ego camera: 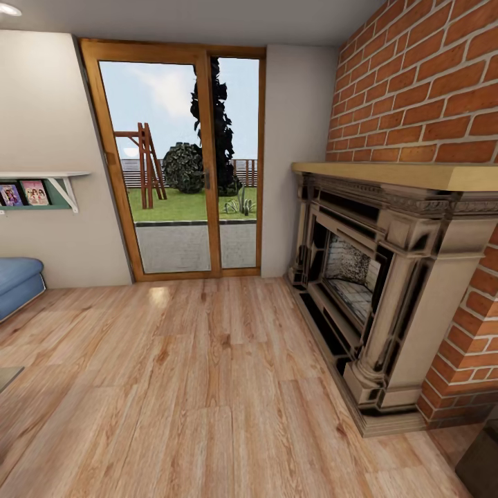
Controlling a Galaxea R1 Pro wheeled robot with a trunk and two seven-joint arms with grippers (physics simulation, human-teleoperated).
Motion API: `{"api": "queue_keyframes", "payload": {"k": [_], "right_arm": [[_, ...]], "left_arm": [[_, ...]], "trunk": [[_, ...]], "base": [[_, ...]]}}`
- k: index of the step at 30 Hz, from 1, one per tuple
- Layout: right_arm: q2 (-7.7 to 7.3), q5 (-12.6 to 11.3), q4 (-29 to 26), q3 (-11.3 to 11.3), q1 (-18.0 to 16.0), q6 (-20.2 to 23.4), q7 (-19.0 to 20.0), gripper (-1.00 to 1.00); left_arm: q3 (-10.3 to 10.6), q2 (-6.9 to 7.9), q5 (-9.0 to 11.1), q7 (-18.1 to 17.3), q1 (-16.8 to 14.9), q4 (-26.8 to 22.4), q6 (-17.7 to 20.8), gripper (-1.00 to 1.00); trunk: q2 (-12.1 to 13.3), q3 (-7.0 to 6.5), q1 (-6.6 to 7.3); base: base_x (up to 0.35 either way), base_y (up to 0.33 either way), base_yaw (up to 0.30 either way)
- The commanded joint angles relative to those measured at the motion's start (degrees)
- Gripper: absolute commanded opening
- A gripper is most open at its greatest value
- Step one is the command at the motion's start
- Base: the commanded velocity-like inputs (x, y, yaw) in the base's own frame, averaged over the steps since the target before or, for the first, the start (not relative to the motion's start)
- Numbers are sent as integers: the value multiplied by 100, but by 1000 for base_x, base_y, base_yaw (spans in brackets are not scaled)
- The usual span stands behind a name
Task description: Turn on the radio receiver that's on the table in the living room.
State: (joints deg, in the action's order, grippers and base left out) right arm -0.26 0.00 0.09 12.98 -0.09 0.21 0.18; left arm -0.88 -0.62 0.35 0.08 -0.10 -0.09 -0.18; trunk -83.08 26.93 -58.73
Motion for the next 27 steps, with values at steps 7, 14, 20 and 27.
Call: {"api": "queue_keyframes", "payload": {"k": [7, 14, 20, 27], "right_arm": [[0, 0, 0, 0, 0, 0, 0, 100], [0, 0, 0, 0, 0, 0, 0, 100], [0, 0, 0, 0, 0, 0, 0, 100], [0, 0, 0, 0, 0, 0, 0, 100]], "left_arm": [[0, 0, 0, 0, 0, 0, 0, 100], [0, 0, 0, 0, 0, 0, 0, 100], [0, 0, 0, 0, 0, 0, 0, 100], [0, 0, 0, 0, 0, 0, 0, 100]], "trunk": [[0, 0, 0], [0, 0, 0], [0, 0, 0], [0, 0, 0]], "base": [[0, 0, 0], [0, 0, 0], [0, 0, 0], [0, 0, 0]]}}
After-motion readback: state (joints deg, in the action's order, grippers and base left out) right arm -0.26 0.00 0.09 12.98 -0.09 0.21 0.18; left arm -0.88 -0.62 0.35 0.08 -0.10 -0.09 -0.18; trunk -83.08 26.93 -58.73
